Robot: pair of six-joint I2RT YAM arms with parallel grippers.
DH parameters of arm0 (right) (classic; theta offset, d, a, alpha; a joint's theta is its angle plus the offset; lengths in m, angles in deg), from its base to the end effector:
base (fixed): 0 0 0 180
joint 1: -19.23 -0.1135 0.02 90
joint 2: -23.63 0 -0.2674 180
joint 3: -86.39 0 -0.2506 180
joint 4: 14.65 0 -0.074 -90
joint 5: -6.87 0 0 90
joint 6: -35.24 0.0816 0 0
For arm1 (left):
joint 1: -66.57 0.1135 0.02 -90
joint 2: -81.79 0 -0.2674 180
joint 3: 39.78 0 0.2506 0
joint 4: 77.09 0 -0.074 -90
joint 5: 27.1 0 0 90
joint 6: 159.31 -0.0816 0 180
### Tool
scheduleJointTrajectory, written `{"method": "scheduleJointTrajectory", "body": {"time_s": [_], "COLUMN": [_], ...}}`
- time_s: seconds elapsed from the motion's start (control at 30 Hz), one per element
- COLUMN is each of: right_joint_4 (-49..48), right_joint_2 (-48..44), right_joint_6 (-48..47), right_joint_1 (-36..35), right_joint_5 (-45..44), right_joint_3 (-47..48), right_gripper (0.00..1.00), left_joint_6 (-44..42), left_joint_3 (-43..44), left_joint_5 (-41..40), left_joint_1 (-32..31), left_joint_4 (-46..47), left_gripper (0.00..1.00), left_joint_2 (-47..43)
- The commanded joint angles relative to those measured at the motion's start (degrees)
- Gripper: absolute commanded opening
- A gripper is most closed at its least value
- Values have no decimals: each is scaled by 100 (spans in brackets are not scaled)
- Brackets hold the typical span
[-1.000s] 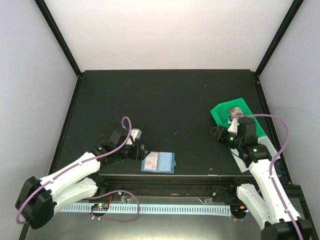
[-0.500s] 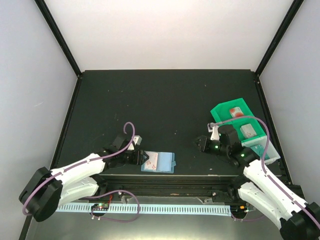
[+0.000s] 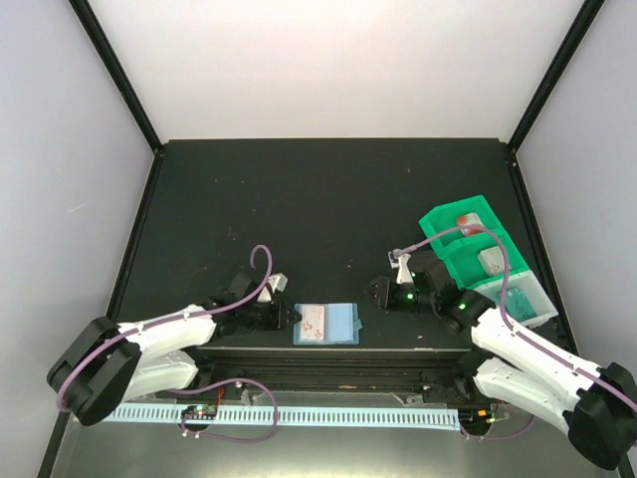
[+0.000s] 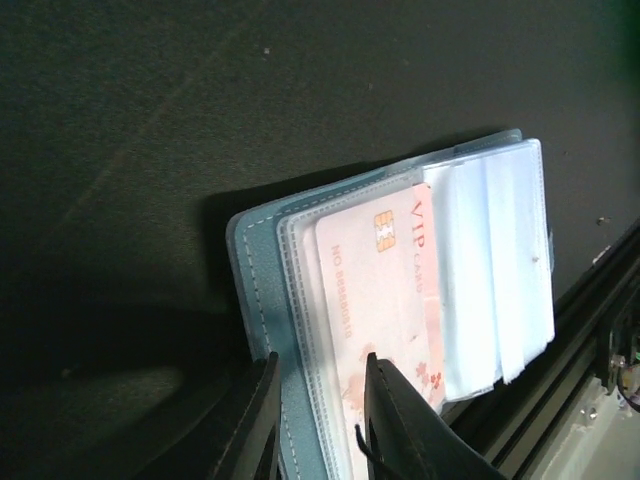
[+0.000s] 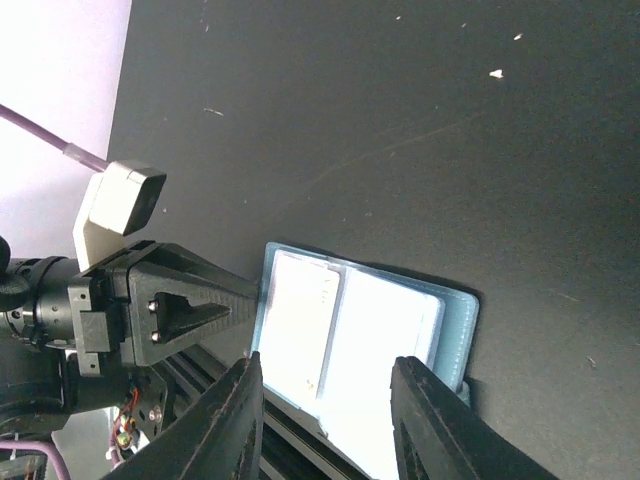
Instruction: Take the credit cards out of the card holder
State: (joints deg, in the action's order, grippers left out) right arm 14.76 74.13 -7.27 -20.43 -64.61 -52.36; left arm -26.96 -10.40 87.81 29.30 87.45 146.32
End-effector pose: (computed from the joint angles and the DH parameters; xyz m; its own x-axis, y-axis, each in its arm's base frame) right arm 0.1493 0.1575 0.1850 -0.9118 0.1520 -0.3814 -0.1834 0.6802 0.7097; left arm 0.1414 -0.1508 0.0962 -0.9678 -0.0313 -0.2497 0.1488 0.7291 -0.6681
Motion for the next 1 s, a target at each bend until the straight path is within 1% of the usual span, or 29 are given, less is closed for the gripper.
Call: {"method": "scheduleJointTrajectory", "body": {"time_s": [0.0,0.1,0.23,0.33,0.47,0.6,0.77,0.97], "right_joint_4": [-401,-523,-741,-972,-1152,-1368,-1766,-2087], "right_joint_2": [132,307,754,1142,1739,2327,2929,3406], "right_joint_6": [139,158,220,280,255,275,275,286], "right_joint_1": [-247,-473,-793,-1071,-1472,-1690,-1773,-1773], "right_joint_5": [-255,-327,-434,-470,-619,-586,-466,-329], "right_joint_3": [11,56,114,180,414,595,580,533], "right_gripper": [36,36,36,35,32,32,31,31], "left_joint_6": [330,428,294,176,159,188,240,222], "left_joint_3": [-35,-58,-36,-13,-77,-164,-293,-346], "left_joint_5": [248,245,205,220,334,448,556,550], "left_joint_1": [-101,-116,-118,-114,-122,-123,-122,-127], "left_joint_4": [469,505,401,308,413,585,776,804], "left_gripper": [26,27,37,38,38,38,34,33], "left_joint_2": [-43,-164,-426,-510,-481,-401,-296,-185]}}
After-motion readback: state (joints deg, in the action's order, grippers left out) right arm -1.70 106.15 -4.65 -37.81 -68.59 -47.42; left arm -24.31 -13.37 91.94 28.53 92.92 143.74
